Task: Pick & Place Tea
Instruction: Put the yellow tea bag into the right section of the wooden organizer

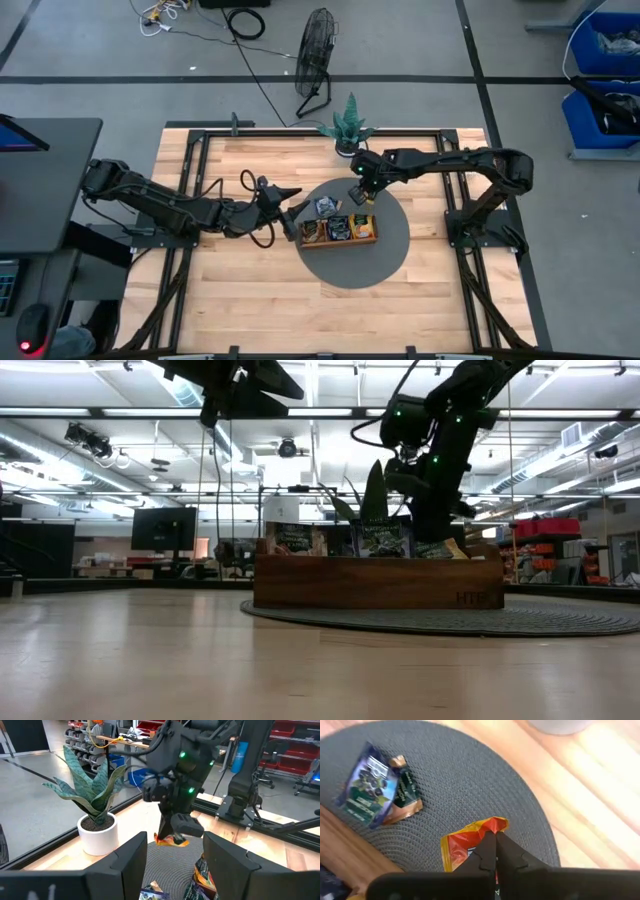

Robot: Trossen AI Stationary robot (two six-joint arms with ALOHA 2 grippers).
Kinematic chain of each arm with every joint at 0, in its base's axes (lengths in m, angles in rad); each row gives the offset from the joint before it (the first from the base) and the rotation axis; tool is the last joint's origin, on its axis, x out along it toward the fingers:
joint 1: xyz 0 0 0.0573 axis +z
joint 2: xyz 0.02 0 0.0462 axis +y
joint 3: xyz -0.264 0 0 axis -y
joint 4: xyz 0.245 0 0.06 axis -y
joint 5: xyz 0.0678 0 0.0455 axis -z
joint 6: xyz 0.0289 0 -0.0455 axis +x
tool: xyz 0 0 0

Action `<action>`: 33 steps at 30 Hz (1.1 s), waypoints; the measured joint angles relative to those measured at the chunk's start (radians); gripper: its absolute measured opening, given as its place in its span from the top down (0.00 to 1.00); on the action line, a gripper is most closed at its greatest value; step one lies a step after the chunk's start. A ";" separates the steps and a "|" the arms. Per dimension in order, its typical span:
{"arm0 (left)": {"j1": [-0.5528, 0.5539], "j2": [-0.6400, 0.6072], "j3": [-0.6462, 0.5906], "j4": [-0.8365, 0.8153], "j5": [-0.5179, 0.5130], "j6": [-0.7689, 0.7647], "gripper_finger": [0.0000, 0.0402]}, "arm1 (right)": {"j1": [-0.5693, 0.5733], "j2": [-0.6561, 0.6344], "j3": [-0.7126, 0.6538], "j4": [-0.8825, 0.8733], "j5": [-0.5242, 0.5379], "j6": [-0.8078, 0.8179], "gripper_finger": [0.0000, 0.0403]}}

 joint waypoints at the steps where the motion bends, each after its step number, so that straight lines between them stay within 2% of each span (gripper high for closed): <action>1: 0.001 0.000 0.000 0.000 0.000 0.000 0.51 | 0.000 -0.010 0.000 -0.007 0.006 0.008 1.00; 17: 0.006 0.000 0.000 -0.007 0.000 0.000 0.51 | 0.001 -0.163 0.000 -0.046 0.009 0.040 1.00; 21: 0.006 0.000 0.000 -0.006 0.000 0.000 0.51 | 0.002 -0.202 0.000 -0.050 -0.019 0.045 1.00; 33: 0.006 0.000 0.000 -0.006 0.000 -0.001 0.51 | 0.071 -0.324 0.000 -0.006 -0.044 0.153 1.00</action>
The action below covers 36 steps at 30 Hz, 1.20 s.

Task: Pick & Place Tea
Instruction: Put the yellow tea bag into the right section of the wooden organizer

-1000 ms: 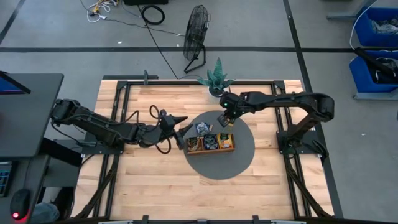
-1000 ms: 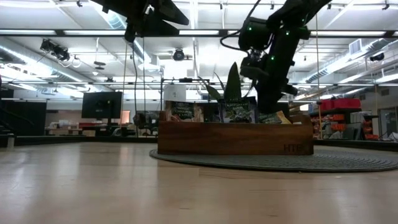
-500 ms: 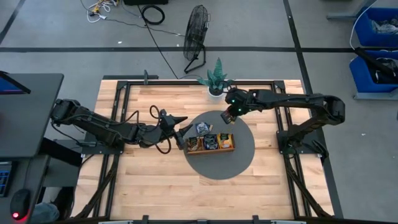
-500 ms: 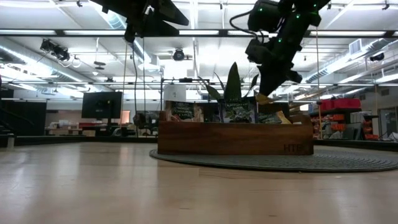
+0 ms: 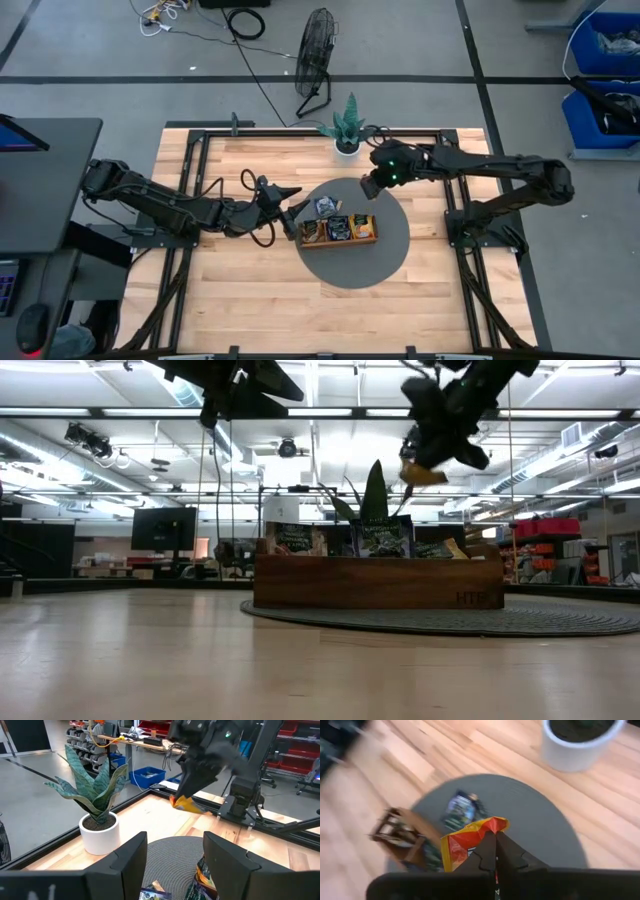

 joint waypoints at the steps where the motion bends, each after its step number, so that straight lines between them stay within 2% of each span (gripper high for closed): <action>1: 0.000 0.000 0.000 0.000 0.000 0.000 0.51 | 0.009 -0.007 0.000 0.022 0.000 0.010 1.00; 10: 0.000 0.000 0.000 0.017 0.000 0.000 0.51 | 0.074 -0.022 0.000 0.334 -0.044 0.097 1.00; 23: 0.000 0.000 0.000 0.255 0.000 0.101 0.51 | 0.113 -0.020 0.000 0.717 -0.072 0.202 1.00; 32: 0.000 0.000 0.000 0.382 0.000 0.156 0.51 | 0.132 -0.020 0.000 0.878 -0.006 0.203 1.00; 36: 0.000 0.005 0.014 0.447 0.000 0.241 0.51 | 0.150 -0.020 0.000 0.879 0.174 0.262 1.00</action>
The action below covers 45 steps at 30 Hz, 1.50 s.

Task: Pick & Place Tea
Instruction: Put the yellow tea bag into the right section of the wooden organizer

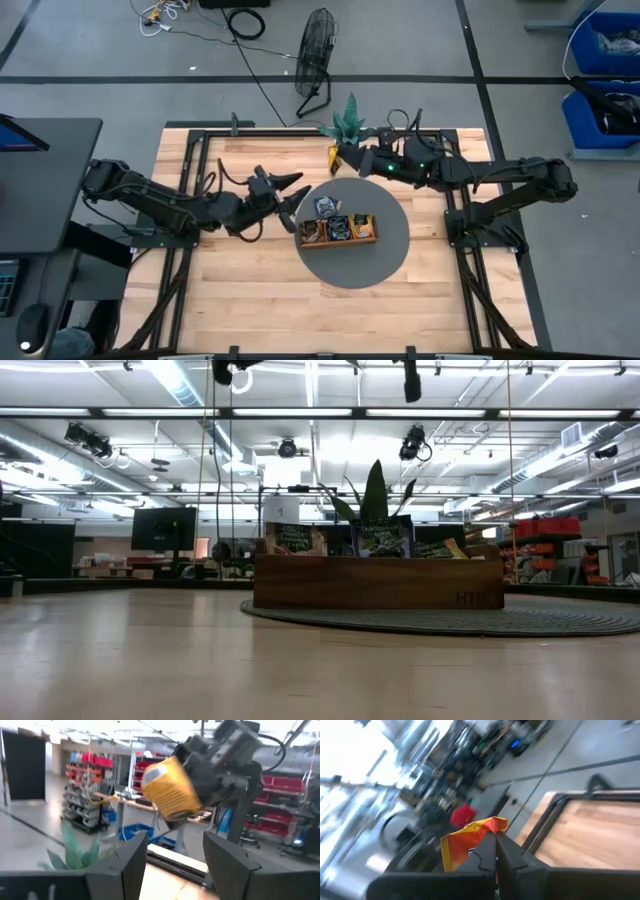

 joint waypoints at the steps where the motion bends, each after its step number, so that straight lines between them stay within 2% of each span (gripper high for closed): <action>1: 0.002 0.004 0.012 0.002 0.001 0.036 0.51 | 0.005 0.000 0.000 0.002 0.039 0.010 1.00; 5: 0.029 0.037 0.077 0.001 0.047 0.097 0.51 | 0.019 0.003 0.000 0.015 0.155 -0.005 1.00; 11: 0.086 0.132 0.190 -0.004 0.054 0.060 0.51 | 0.031 0.003 0.000 0.034 0.219 -0.026 1.00; 21: 0.109 0.251 0.307 -0.007 0.080 0.037 0.51 | 0.033 0.003 0.000 0.072 0.222 -0.062 1.00; 30: 0.141 0.255 0.329 -0.044 0.050 -0.007 0.52 | 0.040 0.003 0.000 0.072 0.201 -0.061 1.00; 35: 0.152 0.255 0.328 -0.094 0.045 -0.069 0.64 | 0.040 0.003 0.000 0.073 0.201 -0.062 1.00; 42: 0.142 0.255 0.328 -0.097 0.044 -0.038 0.96 | 0.040 0.003 0.000 0.056 0.200 -0.062 1.00; 45: 0.138 0.255 0.328 -0.098 0.043 -0.009 0.98 | 0.039 0.003 0.000 0.054 0.196 -0.062 1.00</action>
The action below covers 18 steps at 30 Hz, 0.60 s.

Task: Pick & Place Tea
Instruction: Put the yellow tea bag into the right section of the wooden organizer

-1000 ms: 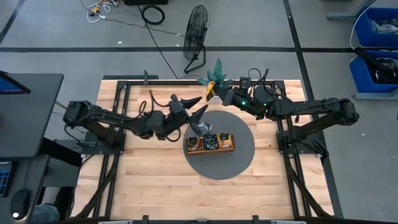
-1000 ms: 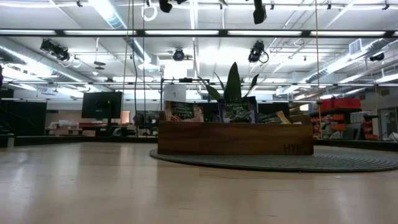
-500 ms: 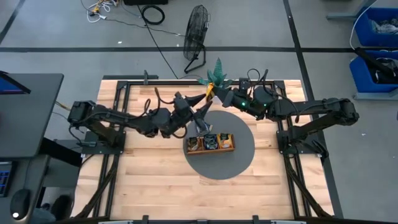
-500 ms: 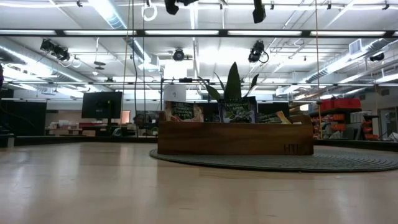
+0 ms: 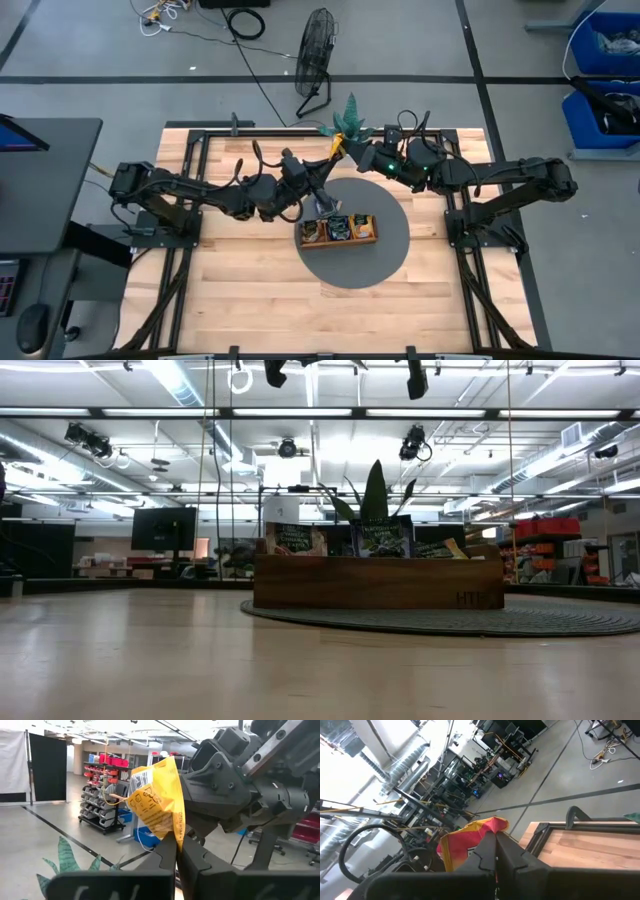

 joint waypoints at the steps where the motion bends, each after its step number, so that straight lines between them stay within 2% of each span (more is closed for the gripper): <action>1: 0.000 0.000 0.000 0.000 0.000 0.001 0.99 | 0.000 0.000 0.000 -0.004 -0.001 -0.001 1.00; 4: 0.000 0.000 -0.001 -0.004 0.000 -0.001 0.99 | 0.000 0.000 0.000 -0.013 -0.008 -0.032 0.98; 8: -0.010 -0.017 -0.001 -0.041 0.002 -0.006 0.99 | 0.000 -0.004 0.000 -0.015 -0.053 -0.095 0.91; 15: -0.036 -0.085 -0.001 -0.219 0.001 -0.018 1.00 | 0.000 -0.026 0.000 -0.053 -0.131 -0.214 0.73; 18: -0.043 -0.128 -0.001 -0.355 0.008 -0.068 1.00 | 0.000 -0.052 0.000 -0.117 -0.153 -0.279 0.66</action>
